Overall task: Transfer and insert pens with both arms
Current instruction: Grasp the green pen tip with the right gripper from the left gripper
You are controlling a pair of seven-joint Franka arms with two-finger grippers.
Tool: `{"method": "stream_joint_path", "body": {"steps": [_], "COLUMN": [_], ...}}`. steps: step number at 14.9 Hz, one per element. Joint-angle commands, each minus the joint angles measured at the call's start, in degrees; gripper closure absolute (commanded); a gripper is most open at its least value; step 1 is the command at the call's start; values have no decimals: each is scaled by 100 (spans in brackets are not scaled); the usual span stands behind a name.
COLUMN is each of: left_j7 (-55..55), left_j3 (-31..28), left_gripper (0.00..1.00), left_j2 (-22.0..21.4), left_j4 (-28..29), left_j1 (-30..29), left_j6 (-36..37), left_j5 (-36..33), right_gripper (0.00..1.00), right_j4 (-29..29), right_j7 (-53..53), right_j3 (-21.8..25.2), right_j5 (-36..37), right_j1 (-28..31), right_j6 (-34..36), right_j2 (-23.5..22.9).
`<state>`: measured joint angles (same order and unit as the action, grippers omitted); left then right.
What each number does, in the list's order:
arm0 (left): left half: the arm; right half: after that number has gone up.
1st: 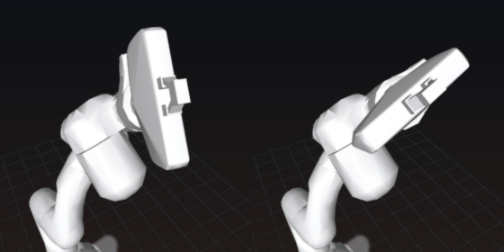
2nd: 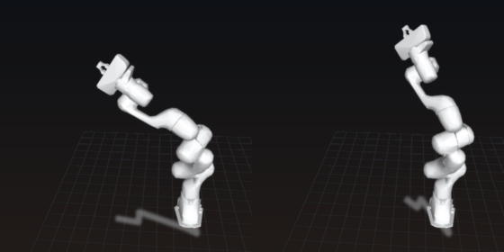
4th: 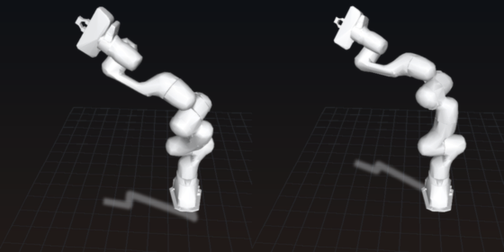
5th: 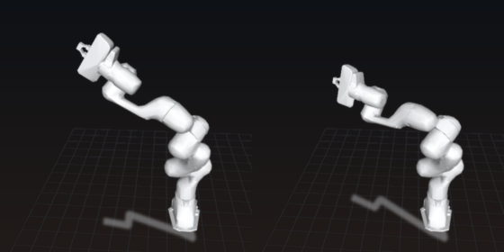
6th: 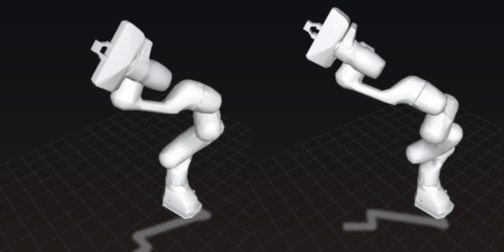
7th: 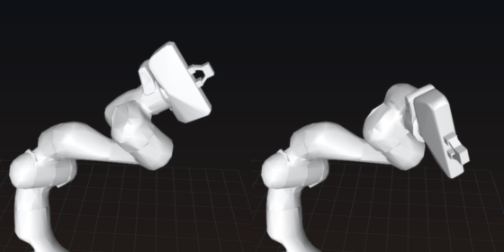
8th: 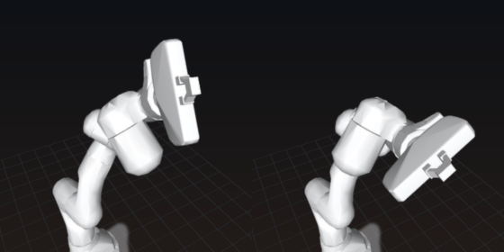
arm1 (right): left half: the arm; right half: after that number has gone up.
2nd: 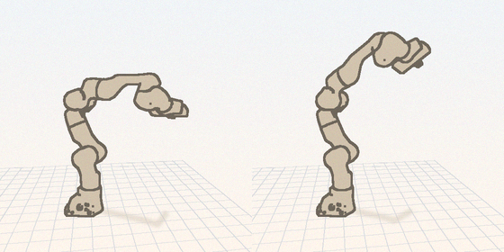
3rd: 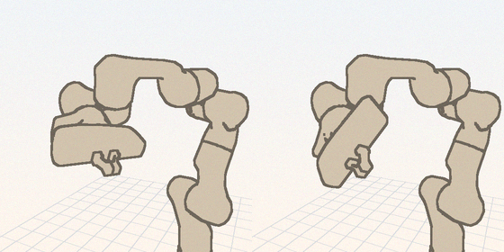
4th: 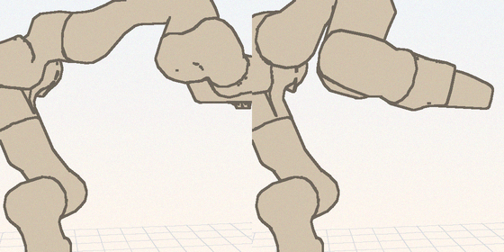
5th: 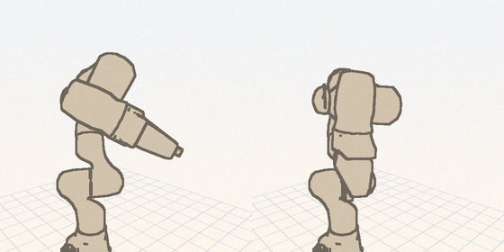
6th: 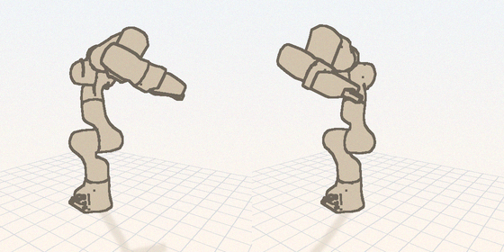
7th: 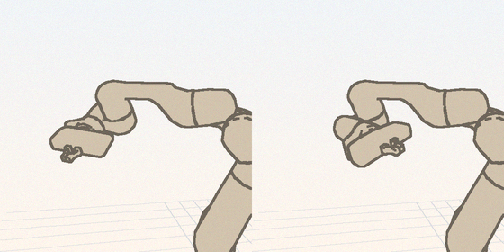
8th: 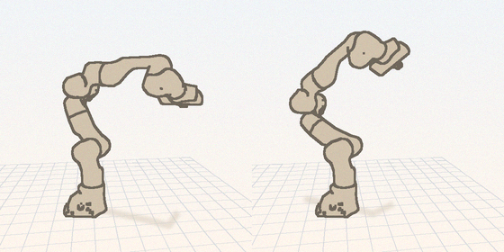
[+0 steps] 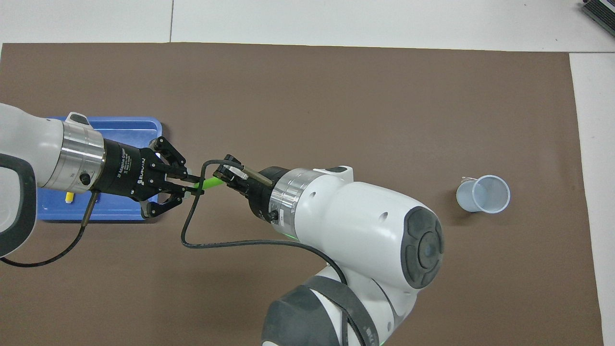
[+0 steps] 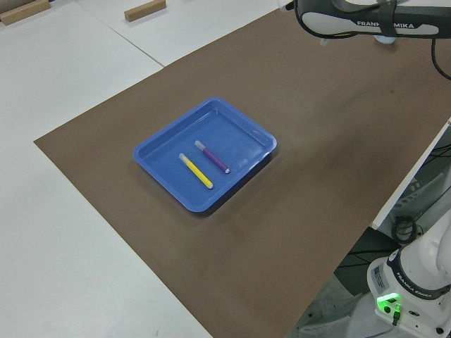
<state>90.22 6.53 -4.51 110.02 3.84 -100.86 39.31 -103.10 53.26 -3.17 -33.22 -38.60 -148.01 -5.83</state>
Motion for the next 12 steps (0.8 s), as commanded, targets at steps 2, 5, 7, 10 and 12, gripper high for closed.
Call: {"method": "stream_joint_path", "body": {"steps": [2,5,7,10,12], "left_j7": [74,74,5,-84,-66], "left_j3": [-73,-73,-73,-82,-82], "left_gripper": [100,100,100,30,25], "left_j2": [-208,-208,-234,-252,-313], "left_j4": [204,204,204,204,204], "left_j1": [73,73,82,135,135], "left_j6": [32,32,40,5,-39], "left_j5": [94,94,77,68,68], "right_gripper": [100,100,100,100,100], "right_j4": [0,0,0,0,0], "right_j7": [-88,-79,-79,-79,-88], "right_j3": [-44,-44,-44,-44,-44], "right_j5": [-150,-150,-159,-159,-159], "right_j1": [55,55,64,64,64], "right_j6": [-114,-114,-114,-105,-79], "right_j2": [-32,-32,-32,-32,-32]}}
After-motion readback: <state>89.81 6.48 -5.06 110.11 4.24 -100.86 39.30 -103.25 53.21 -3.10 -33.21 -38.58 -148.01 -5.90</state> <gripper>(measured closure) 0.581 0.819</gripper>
